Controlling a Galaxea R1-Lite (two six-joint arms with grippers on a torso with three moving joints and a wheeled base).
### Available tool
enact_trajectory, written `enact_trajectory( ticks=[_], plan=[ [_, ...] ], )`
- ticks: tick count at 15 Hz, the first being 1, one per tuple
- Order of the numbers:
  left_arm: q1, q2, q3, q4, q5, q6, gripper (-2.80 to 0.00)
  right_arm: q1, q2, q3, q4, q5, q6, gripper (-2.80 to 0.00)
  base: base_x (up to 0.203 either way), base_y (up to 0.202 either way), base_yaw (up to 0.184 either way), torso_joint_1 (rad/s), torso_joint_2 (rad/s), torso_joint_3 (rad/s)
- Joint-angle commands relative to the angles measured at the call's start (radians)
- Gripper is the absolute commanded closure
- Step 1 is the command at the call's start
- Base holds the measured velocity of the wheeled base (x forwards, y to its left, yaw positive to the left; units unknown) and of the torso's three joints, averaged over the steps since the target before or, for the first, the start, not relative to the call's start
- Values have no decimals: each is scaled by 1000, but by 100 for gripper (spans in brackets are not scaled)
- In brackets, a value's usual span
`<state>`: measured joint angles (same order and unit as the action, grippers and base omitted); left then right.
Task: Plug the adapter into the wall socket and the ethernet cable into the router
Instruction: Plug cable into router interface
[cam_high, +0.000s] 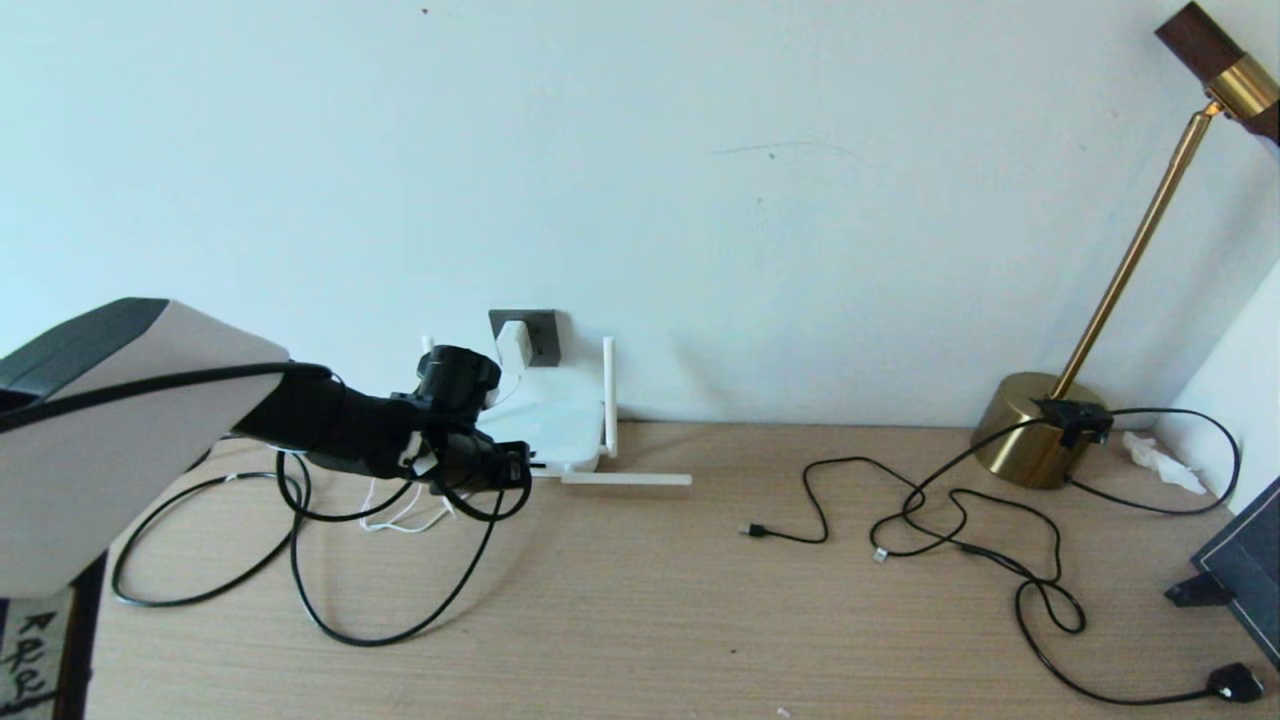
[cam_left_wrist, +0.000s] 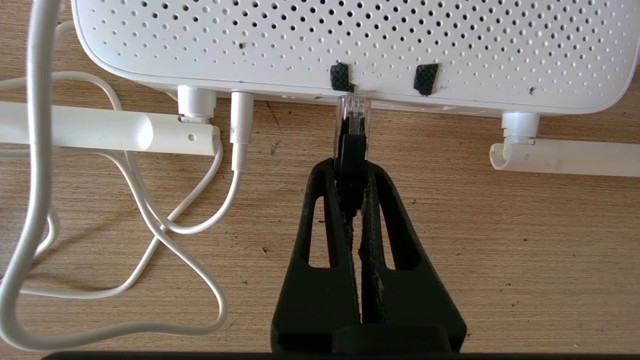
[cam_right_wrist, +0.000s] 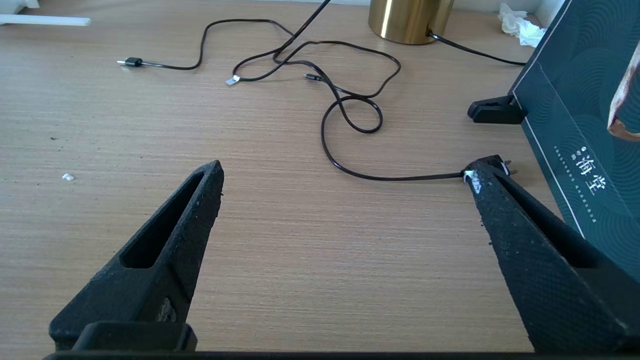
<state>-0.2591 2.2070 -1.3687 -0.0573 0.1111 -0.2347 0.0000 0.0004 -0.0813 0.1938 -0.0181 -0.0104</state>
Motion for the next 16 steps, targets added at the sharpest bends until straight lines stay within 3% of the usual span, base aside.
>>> enact_trajectory(
  ticks=[1, 8, 12, 16],
  plan=[
    [0, 10, -3, -10, 2, -2, 0, 0, 0, 0, 1, 0, 0, -280, 0, 0, 0, 0, 0, 0],
    [1, 16, 5, -12, 1, -5, 0, 0, 0, 0, 2, 0, 0, -280, 0, 0, 0, 0, 0, 0],
    [-24, -63, 83, -5, 0, -1, 0, 0, 0, 0, 1, 0, 0, -280, 0, 0, 0, 0, 0, 0],
    [-34, -150, 157, 158, -24, 59, 0, 0, 0, 0, 1, 0, 0, -280, 0, 0, 0, 0, 0, 0]
  ],
)
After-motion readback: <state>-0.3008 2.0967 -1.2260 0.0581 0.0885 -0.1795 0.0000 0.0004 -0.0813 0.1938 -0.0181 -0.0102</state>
